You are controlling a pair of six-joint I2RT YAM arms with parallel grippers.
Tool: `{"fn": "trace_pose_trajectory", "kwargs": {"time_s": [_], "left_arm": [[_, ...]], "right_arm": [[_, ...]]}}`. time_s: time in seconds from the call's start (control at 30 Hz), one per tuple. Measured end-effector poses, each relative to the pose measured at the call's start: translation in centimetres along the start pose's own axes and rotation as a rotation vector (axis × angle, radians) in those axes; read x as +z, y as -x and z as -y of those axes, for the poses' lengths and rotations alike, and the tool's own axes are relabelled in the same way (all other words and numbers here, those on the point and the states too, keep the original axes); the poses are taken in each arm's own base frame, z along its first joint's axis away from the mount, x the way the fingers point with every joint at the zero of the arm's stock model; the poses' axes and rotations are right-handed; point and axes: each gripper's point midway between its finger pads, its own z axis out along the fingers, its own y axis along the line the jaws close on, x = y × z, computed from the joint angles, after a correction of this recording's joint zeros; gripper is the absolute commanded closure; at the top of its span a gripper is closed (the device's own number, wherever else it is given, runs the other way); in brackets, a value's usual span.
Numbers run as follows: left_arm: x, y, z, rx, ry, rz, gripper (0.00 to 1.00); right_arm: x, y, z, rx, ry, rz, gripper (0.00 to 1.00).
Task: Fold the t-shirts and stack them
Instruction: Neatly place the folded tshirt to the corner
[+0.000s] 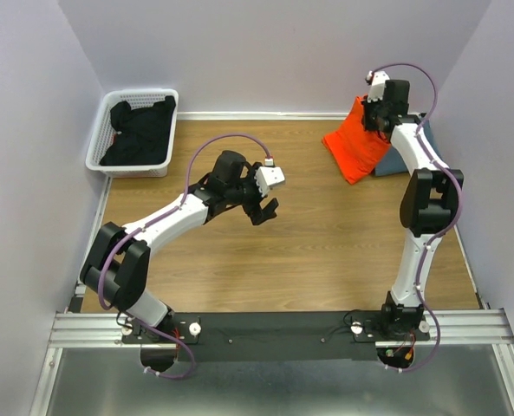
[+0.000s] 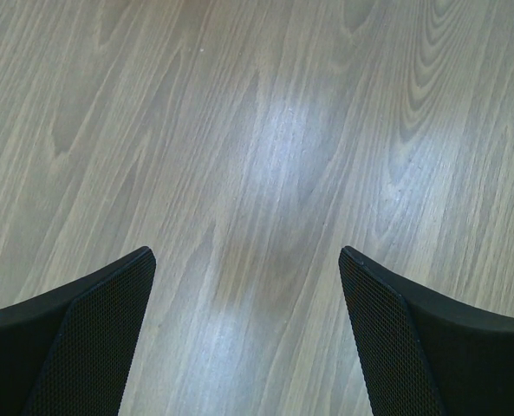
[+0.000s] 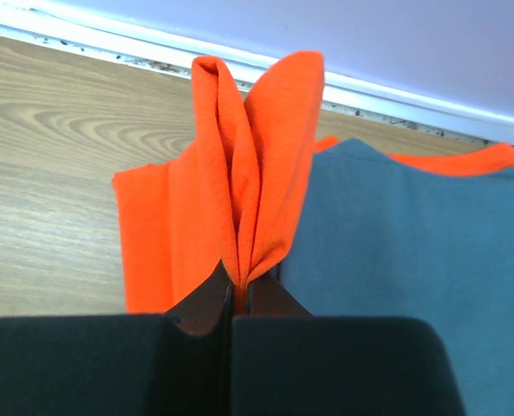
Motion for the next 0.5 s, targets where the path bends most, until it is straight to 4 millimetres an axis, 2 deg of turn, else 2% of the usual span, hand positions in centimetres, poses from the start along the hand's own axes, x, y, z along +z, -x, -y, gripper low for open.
{"fn": "trace_pose_trajectory", "kwargs": {"time_s": [0.5], "left_arm": [[0.0,-0.2,-0.3,-0.001,0.019,-0.009,0.05]], "right_arm": [[-1.7,0.7,3.3,-0.036,-0.045,-0.006,1.0]]}}
